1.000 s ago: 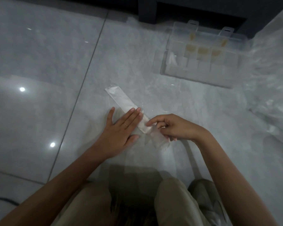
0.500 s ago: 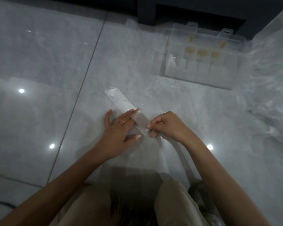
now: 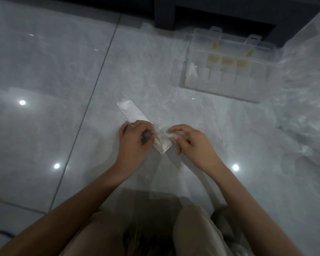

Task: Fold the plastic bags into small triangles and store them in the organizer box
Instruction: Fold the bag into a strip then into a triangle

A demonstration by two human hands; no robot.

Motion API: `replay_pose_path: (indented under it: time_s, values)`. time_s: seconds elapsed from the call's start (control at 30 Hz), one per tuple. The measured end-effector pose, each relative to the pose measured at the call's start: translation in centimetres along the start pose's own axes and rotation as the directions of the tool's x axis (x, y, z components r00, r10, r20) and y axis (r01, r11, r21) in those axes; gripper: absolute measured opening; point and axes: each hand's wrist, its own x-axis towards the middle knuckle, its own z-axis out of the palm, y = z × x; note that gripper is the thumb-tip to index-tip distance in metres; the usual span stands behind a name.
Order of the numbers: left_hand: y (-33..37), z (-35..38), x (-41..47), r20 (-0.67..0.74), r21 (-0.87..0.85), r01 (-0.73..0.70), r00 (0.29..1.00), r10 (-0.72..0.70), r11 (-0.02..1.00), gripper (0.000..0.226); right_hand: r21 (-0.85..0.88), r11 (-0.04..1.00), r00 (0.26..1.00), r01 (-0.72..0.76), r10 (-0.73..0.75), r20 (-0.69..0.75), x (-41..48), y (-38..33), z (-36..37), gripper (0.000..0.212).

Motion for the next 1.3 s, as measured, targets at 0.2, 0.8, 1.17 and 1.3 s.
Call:
replay_pose_path:
  time_s: [0.2, 0.8, 1.17, 1.3]
  values:
    - [0.0, -0.2, 0.4, 0.009, -0.011, -0.062, 0.998, 0.062, 0.998, 0.014, -0.503, 0.74, 0.861, 0.446, -0.509, 0.013, -3.2, 2.7, 0.9, 0.04]
    - [0.2, -0.2, 0.8, -0.013, 0.142, -0.027, 1.0, 0.029, 0.99, 0.006, -0.702, 0.618, 0.911, 0.354, -0.398, 0.11, -4.1, 3.3, 4.0, 0.047]
    - [1.4, -0.6, -0.2, -0.02, 0.132, -0.135, 0.99, 0.139, 0.982, 0.024, -0.776, 0.54, 0.92, 0.326, -0.372, 0.127, -4.2, 3.4, 4.4, 0.048]
    - [0.3, -0.5, -2.2, 0.363, 0.282, -0.542, 0.824, 0.435, 0.792, 0.044, -0.773, 0.541, 0.91, 0.331, -0.4, 0.109, -4.1, 3.4, 4.6, 0.045]
